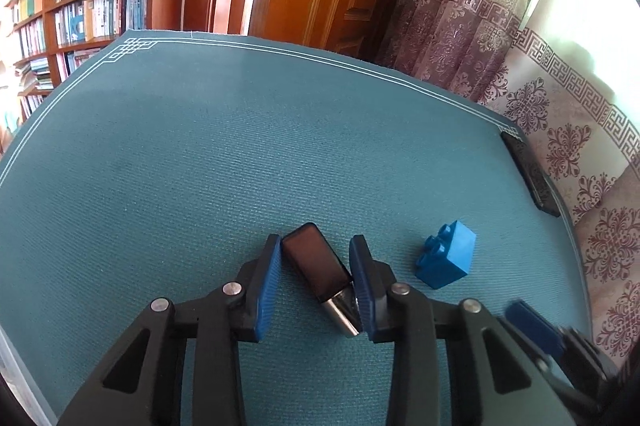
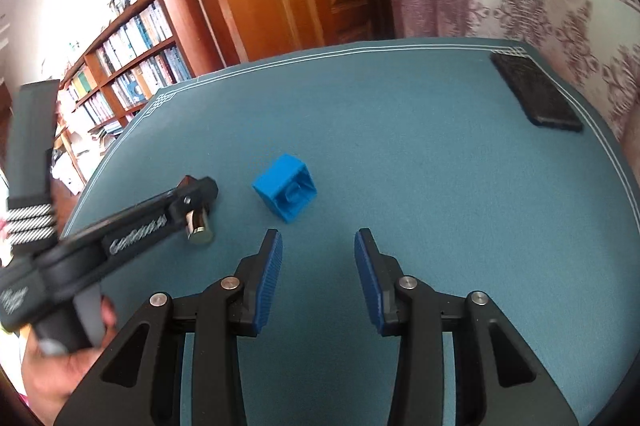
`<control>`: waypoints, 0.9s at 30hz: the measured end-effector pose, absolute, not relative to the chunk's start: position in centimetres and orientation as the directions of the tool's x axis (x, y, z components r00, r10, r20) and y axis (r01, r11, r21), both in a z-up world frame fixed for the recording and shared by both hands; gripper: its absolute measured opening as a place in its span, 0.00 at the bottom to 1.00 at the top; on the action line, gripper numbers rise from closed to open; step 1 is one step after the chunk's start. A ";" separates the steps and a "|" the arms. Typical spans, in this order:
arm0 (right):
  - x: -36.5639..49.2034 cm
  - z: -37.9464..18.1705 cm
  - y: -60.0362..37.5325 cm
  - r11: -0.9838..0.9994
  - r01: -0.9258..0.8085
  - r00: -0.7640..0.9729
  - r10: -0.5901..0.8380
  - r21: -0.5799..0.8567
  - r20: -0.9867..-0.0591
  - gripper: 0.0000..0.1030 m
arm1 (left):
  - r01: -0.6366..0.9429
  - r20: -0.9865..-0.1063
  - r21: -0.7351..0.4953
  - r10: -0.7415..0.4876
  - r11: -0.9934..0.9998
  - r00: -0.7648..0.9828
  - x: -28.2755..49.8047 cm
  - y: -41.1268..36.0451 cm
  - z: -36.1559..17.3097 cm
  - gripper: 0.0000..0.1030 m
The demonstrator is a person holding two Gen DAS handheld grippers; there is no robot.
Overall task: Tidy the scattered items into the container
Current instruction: 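Close the left tool on the brown lipstick while the right tool grasps the blue Lego brick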
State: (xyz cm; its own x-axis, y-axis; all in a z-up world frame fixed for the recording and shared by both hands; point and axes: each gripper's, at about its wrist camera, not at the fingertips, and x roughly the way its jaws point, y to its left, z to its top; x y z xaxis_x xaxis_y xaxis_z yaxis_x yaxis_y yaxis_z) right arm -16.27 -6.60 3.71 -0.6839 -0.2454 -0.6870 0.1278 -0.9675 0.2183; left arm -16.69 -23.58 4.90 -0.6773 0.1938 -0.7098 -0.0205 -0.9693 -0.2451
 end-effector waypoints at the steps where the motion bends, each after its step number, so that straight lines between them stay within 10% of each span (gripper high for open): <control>1: -16.7 3.7 -6.9 -0.967 0.136 -0.683 -0.248 0.214 -0.687 0.40 | -0.019 -0.707 -0.247 0.194 -0.969 -0.681 -16.6 -23.7 5.1 0.37; 27: -22.0 2.9 -10.5 -0.969 0.199 -0.669 -0.242 0.144 -0.703 0.40 | -0.008 -0.676 -0.280 0.203 -0.960 -0.709 -16.3 -25.3 6.0 0.31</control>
